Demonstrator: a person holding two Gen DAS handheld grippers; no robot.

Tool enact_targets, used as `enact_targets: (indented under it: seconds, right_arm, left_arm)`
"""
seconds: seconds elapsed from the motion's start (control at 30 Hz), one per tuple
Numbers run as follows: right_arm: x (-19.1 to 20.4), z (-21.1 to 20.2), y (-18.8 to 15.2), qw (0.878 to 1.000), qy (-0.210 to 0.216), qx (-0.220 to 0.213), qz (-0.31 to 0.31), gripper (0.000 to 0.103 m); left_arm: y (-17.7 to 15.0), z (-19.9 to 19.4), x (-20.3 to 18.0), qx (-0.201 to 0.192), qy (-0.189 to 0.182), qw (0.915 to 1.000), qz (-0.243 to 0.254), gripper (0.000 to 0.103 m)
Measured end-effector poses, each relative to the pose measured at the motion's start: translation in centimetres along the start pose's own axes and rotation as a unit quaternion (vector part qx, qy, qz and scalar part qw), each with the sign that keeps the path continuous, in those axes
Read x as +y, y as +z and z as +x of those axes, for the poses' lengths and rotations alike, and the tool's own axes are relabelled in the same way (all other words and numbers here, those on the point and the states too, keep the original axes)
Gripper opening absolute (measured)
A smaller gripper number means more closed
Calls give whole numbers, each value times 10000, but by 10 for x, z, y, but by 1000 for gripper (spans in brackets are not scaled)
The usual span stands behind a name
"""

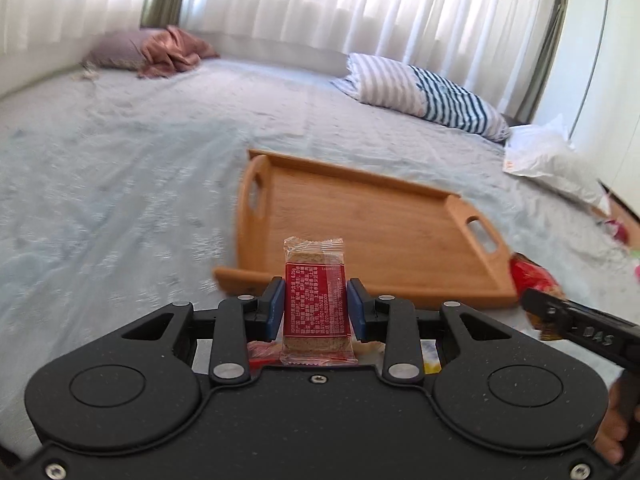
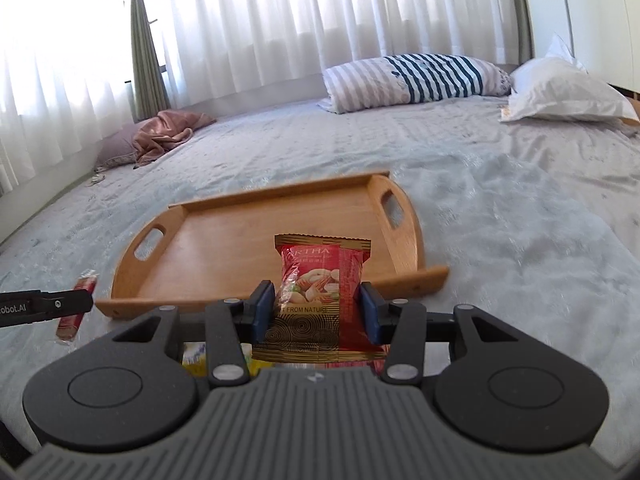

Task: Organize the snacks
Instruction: 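Carry both packets onto the wooden tray and open both tools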

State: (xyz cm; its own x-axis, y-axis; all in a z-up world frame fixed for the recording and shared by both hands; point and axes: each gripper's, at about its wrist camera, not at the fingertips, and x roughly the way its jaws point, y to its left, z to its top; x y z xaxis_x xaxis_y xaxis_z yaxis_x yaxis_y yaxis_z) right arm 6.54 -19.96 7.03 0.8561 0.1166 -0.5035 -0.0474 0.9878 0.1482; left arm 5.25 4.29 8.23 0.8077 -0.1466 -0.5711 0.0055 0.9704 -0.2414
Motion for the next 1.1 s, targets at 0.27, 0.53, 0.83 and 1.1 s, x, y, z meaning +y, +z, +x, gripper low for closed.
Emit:
enact_targets:
  seconds: [0.27, 0.53, 0.83, 1.1]
  right_arm:
    - [-11, 37, 40, 9985, 383, 278, 262, 50]
    - [-21, 84, 68, 9978, 403, 510, 127, 50]
    - [-29, 140, 86, 9968, 256, 753, -45, 50]
    - [-32, 190, 89, 9957, 160, 872, -259, 50]
  left_arm:
    - [39, 24, -18, 36, -261, 9997, -19, 31]
    - [77, 69, -38, 239, -352, 9991, 31, 31]
    - [111, 141, -59, 487, -430, 9979, 28, 31]
    - [124, 208, -69, 742, -315, 9967, -42, 31]
